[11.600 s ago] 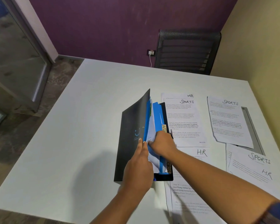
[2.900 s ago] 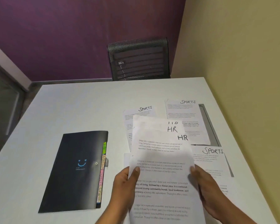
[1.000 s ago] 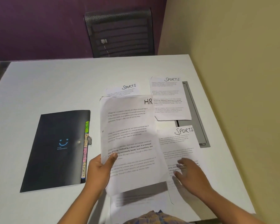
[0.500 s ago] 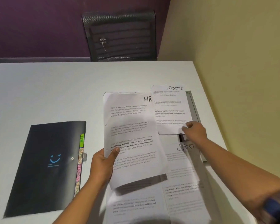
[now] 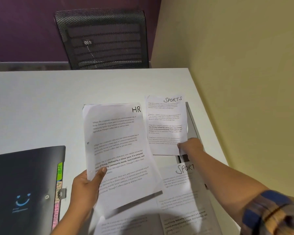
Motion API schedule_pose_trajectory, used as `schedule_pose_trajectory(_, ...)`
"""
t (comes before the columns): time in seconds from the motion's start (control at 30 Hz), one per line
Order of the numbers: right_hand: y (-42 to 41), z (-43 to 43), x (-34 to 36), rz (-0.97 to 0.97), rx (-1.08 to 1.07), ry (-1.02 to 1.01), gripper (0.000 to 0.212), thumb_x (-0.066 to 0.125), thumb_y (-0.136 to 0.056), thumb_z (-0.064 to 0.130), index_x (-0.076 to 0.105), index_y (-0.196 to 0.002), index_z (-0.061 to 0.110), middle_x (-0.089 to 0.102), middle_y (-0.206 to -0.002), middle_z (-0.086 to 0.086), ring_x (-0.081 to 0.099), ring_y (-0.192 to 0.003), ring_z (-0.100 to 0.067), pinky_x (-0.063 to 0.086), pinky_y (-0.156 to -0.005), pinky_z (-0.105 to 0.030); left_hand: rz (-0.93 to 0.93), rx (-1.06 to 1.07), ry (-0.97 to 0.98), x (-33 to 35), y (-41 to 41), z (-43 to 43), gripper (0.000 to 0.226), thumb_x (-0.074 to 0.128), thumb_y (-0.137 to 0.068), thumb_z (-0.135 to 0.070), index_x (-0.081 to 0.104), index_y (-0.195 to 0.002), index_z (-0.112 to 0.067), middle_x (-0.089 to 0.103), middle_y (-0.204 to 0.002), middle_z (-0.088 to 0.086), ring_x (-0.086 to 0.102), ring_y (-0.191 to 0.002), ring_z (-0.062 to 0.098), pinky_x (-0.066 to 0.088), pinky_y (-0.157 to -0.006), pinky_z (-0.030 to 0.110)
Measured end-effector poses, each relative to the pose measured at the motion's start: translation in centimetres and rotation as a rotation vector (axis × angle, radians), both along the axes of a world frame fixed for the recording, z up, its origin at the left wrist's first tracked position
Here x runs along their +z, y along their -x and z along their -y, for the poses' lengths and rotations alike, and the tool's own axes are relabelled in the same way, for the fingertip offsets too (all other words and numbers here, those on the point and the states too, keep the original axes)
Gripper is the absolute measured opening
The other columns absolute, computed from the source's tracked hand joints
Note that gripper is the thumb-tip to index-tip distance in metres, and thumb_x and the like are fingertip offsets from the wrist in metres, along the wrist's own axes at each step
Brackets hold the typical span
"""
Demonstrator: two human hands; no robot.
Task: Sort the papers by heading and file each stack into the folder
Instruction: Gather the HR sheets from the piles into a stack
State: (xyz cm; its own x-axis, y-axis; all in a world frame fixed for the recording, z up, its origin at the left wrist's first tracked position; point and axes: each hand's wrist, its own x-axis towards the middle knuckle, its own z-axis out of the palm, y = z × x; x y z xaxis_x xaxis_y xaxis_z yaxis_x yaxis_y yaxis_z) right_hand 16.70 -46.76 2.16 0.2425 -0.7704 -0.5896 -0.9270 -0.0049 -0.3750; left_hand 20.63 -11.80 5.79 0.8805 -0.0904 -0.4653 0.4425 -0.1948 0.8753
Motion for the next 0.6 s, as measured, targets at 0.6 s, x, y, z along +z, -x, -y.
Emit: schedule_pose_trajectory(0.6, 1.9, 0.5, 1.7, 0.23, -0.01, 0.097, 0.026, 0.067, -0.088, 0.035, 0.067, -0.083, 0.01, 0.069, -0.076, -0.006, 0.068, -0.076, -0.031, 0.051, -0.068, -0.032, 0.014, -0.012, 0.044, 0.5, 0.9, -0.3, 0.011, 0.067, -0.089, -0.014, 0.071, -0.094, -0.023, 0.076, -0.077, -0.019, 0.07, -0.082, 0.007, 0.053, -0.066, 0.022)
